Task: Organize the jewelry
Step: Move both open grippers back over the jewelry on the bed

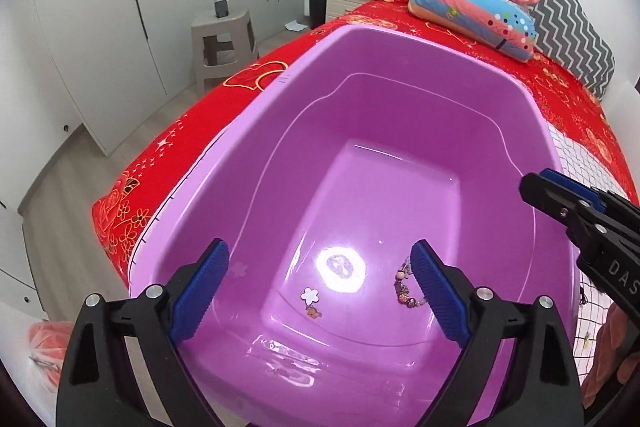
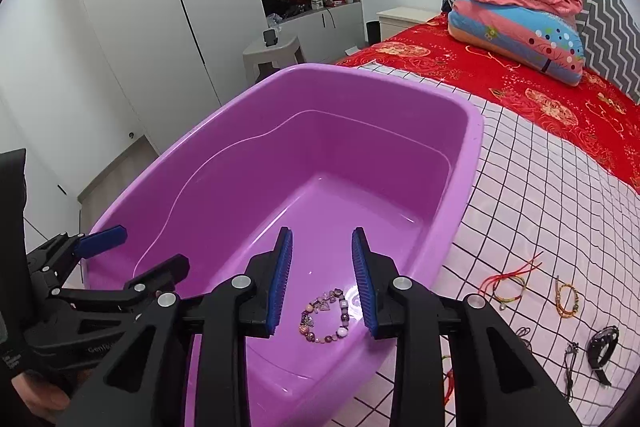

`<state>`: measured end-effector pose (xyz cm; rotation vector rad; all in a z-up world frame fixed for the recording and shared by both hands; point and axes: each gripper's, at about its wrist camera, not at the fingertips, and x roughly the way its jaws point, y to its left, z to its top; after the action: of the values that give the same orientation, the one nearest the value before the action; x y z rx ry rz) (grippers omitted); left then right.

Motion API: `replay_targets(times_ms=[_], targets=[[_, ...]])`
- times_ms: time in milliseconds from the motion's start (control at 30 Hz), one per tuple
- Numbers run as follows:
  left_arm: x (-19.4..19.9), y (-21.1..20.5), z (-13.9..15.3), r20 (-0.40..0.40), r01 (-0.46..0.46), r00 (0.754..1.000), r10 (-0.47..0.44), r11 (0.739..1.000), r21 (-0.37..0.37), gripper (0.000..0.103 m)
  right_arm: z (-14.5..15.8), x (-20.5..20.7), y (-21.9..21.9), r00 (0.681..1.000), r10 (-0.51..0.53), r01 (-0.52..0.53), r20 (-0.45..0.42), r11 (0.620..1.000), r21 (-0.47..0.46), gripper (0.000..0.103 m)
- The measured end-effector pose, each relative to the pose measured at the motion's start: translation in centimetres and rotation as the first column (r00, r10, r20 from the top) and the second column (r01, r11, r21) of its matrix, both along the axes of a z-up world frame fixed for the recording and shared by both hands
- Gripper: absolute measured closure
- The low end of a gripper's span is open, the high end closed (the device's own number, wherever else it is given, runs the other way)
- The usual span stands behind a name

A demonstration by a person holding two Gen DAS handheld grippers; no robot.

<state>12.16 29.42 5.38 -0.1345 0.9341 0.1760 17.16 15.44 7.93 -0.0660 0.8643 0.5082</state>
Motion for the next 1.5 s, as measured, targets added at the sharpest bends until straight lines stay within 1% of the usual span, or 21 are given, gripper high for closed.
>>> replay_targets(times_ms=[133, 233, 333, 467, 600, 700, 867, 967, 1267, 1400, 1500], targets=[[-0.6, 0.0, 0.5, 0.006, -0.009, 1.0, 0.009, 1.0, 0.006, 0.011, 0.7, -0.6, -1.0, 1.0, -0.016, 0.016, 0.014, 1.0, 0.008, 0.07], [-1.1, -0.2, 0.8, 0.009, -0.012, 1.0, 0.012, 1.0, 0.007, 0.01, 1.2, -1.3, -1.7, 0.999, -0.032, 0.032, 0.022, 0.999, 0.018, 0.065], [-1.9, -0.7, 1.3, 0.017, -0.013, 1.0, 0.013, 1.0, 0.014, 0.01, 1.7, -2.1, -2.5, 0.999, -0.045, 0.044, 0.031, 0.999, 0.019, 0.063], [-2.7, -1.3, 1.9, 0.024, -0.013, 1.0, 0.012, 1.0, 0.013, 0.009, 2.2, -3.2, -3.7, 0.997, -0.063, 0.062, 0.047, 0.998, 0.021, 0.056], [-3.6, -1.9, 2.3, 0.027, -0.01, 1.0, 0.01, 1.0, 0.014, 0.009, 2.3, -4.4, -4.8, 0.996, -0.078, 0.077, 0.042, 0.997, 0.03, 0.052], [-4.1, -2.6, 2.5, 0.03, 0.001, 1.0, -0.001, 1.0, 0.006, 0.008, 2.3, -5.5, -5.7, 0.995, -0.089, 0.088, 0.048, 0.996, 0.016, 0.05], [-4.9, -3.8, 2.8, 0.035, 0.006, 0.999, -0.006, 1.0, -0.003, 0.008, 1.9, -7.5, -7.5, 0.992, -0.113, 0.115, 0.061, 0.993, -0.019, 0.047], [-5.6, -4.7, 2.8, 0.035, 0.024, 0.999, -0.023, 1.0, -0.01, 0.008, 1.7, -8.9, -9.0, 0.988, -0.137, 0.139, 0.074, 0.99, -0.032, 0.046], [-7.8, -8.9, 3.6, 0.062, 0.089, 0.994, -0.089, 0.996, -0.005, 0.008, 1.0, -12.3, -14.3, 0.973, -0.219, 0.221, 0.073, 0.975, -0.018, 0.045], [-8.7, -11.2, 3.4, 0.064, 0.129, 0.99, -0.128, 0.992, -0.006, 0.008, 0.4, -14.1, -16.9, 0.962, -0.263, 0.264, 0.076, 0.964, -0.015, 0.045], [-9.2, -13.0, 2.8, 0.052, 0.156, 0.987, -0.155, 0.987, -0.024, 0.008, -0.4, -15.4, -19.1, 0.952, -0.3, 0.301, 0.063, 0.953, -0.016, 0.045]])
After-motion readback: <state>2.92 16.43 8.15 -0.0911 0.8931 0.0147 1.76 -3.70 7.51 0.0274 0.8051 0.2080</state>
